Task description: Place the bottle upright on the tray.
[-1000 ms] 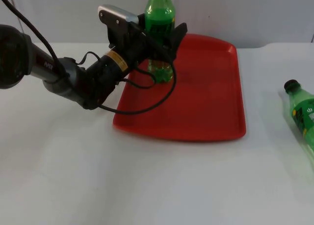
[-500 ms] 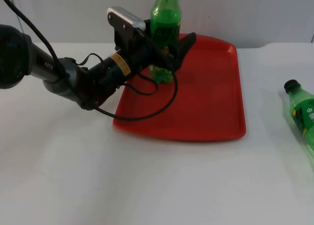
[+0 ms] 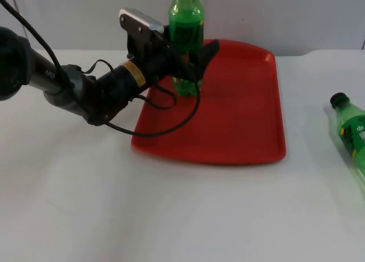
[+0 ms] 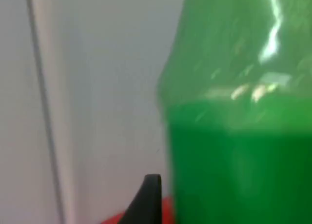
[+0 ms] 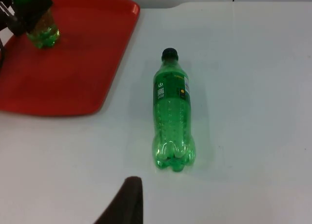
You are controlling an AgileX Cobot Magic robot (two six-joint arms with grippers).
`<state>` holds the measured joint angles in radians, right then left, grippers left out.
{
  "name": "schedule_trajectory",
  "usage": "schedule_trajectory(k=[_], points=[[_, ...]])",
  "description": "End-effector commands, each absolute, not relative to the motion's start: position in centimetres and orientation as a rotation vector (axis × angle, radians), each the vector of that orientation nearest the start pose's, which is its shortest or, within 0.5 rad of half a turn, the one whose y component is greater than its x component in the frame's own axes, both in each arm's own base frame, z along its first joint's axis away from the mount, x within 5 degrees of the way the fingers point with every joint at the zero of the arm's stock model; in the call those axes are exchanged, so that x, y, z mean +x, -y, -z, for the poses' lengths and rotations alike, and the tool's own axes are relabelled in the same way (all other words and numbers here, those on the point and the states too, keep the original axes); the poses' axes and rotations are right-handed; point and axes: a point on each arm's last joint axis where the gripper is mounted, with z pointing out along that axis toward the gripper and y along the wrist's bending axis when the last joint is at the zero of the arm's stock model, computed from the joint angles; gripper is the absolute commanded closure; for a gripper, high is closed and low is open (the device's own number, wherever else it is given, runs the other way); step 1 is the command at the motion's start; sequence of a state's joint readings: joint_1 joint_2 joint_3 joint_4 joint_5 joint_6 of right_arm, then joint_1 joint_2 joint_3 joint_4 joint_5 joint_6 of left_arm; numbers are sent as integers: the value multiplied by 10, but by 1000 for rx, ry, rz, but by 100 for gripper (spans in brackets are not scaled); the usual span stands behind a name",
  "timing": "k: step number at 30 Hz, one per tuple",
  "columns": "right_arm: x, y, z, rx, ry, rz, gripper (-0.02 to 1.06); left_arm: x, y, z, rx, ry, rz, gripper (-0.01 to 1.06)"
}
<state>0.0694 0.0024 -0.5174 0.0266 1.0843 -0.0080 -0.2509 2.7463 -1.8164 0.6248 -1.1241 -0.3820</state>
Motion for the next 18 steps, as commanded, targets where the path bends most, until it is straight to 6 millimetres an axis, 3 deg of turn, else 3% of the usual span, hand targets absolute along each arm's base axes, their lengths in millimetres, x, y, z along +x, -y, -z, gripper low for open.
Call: schedule_trajectory(k=[1,6,18], points=[[-8,-2,-281,-78,-2041,-66,2,510,175,-48,588,-1319,657,15],[-8,-2,-281,-78,-2041,-66,2,512,170,-62,634,-1352,690,15],[-8,-2,-281,-78,-2041,-66,2,510,136,-61,762,-1469,841,15]])
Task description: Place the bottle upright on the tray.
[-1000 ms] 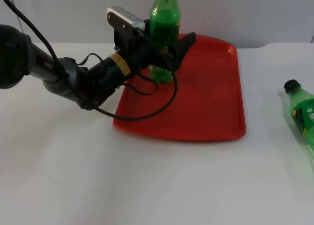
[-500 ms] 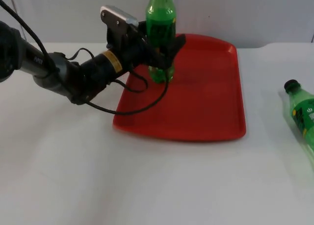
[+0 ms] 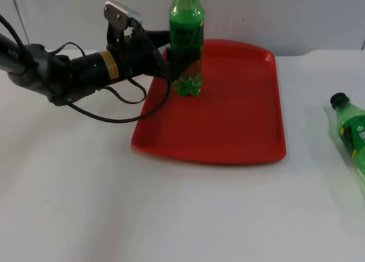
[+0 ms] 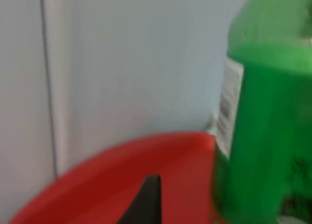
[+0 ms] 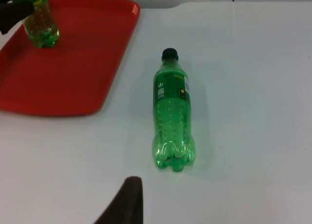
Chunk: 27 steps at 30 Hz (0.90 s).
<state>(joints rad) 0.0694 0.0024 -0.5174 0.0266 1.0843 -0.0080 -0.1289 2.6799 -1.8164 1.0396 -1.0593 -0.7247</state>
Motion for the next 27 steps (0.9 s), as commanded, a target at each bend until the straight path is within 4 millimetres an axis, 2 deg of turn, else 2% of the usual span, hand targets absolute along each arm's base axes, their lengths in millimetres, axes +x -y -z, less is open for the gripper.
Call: schedule_trajectory(k=[1,10,14,15,20,21,24,26,27], points=[[-8,-2,-281,-78,-2041,-66,2,508,133,-63,801,-1468,848,15],[-8,-2,-281,-78,-2041,-66,2,502,110,-89,980,-1562,910,15],[-8,-2,-281,-78,-2041,-66,2,496,95,-110,1057,-1601,960,15],[-8,-2,-281,-78,-2041,-66,2,496,95,-110,1057,-1601,960,15],[-8,-2,-281,-78,-2041,-66,2,493,57,-146,1059,-1651,949,15],[-8,-2,-281,-78,-2041,-66,2,493,57,-146,1059,-1651,949,15],[-8,-2,-281,-78,-2041,-66,2,492,30,-175,993,-1685,913,15],[-8,-2,-281,-78,-2041,-66,2,489,20,-198,918,-1726,932,15],[-8,-2,-281,-78,-2041,-66,2,489,20,-198,918,-1726,932,15]])
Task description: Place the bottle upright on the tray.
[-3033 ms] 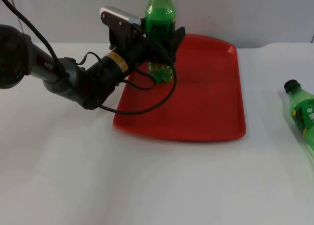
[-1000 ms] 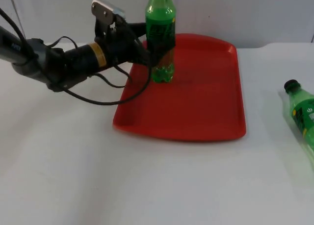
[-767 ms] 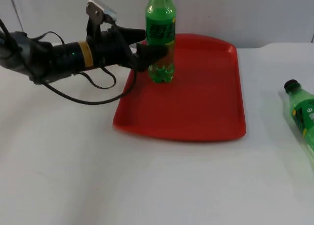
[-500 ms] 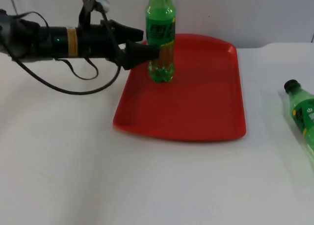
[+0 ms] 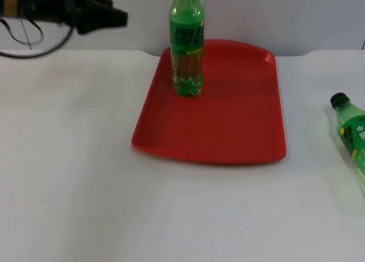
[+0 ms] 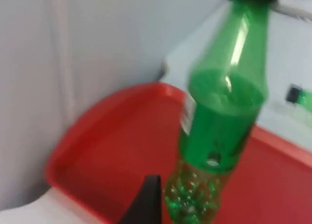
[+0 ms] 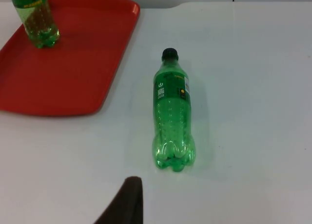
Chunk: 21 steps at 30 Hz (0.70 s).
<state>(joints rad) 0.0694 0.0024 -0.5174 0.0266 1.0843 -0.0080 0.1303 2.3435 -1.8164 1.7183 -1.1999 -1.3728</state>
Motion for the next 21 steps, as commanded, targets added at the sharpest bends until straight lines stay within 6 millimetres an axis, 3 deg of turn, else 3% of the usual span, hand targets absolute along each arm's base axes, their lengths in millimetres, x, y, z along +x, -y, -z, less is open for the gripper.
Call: schedule_trajectory(k=[1,5,6,10,14,19,21], points=[[-8,-2,-281,-78,-2041,-66,2,487,17,-210,882,-1740,944,15],[-8,-2,-281,-78,-2041,-66,2,474,14,-268,753,-1755,994,15],[-8,-2,-281,-78,-2041,-66,2,474,14,-268,753,-1755,994,15],[-8,-2,-281,-78,-2041,-66,2,462,10,-308,730,-1687,971,15],[-8,-2,-281,-78,-2041,-66,2,462,11,-320,609,-1644,1067,15],[-8,-2,-281,-78,-2041,-66,2,454,10,-327,664,-1743,967,15],[-8,-2,-281,-78,-2041,-66,2,457,4,-337,528,-1788,877,15]])
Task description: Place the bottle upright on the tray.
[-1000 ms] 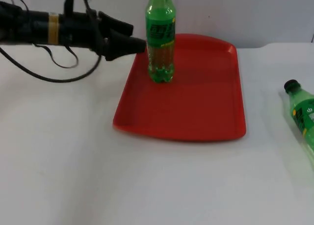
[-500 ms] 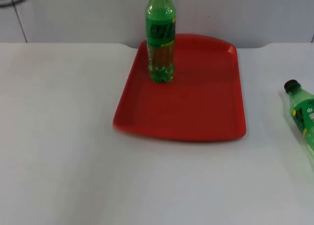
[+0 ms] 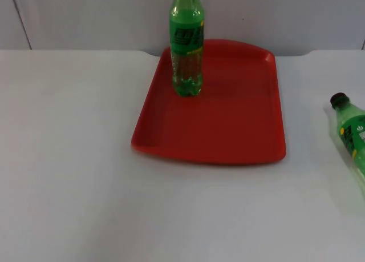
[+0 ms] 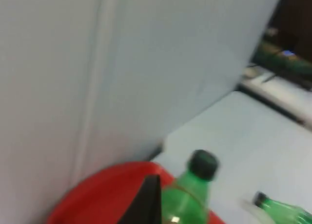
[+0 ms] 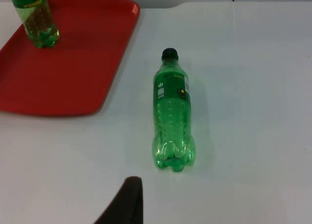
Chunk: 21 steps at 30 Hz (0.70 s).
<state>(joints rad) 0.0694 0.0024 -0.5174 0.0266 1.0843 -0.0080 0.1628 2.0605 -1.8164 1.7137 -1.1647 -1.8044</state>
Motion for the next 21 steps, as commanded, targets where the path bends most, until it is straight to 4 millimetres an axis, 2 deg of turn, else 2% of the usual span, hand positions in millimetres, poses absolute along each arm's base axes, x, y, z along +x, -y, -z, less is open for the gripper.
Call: schedule_trajectory(k=[1,3,5,7,9,14,17,19,21], points=[[-8,-2,-281,-78,-2041,-66,2,457,4,-337,528,-1788,877,15],[-8,-2,-281,-78,-2041,-66,2,458,-10,-353,317,-1803,819,15],[-8,-2,-281,-78,-2041,-66,2,455,-19,-368,188,-1784,776,15],[-8,-2,-281,-78,-2041,-66,2,454,-23,-374,145,-1775,766,15],[-8,-2,-281,-78,-2041,-66,2,449,-29,-388,12,-1750,773,15],[-8,-2,-281,-78,-2041,-66,2,437,-35,-417,-57,-1668,687,15],[-8,-2,-281,-78,-2041,-66,2,420,-45,-449,-150,-1553,558,15],[-8,-2,-281,-78,-2041,-66,2,416,-46,-457,-164,-1529,538,15],[-8,-2,-281,-78,-2041,-66,2,401,-51,-479,-221,-1444,463,15]])
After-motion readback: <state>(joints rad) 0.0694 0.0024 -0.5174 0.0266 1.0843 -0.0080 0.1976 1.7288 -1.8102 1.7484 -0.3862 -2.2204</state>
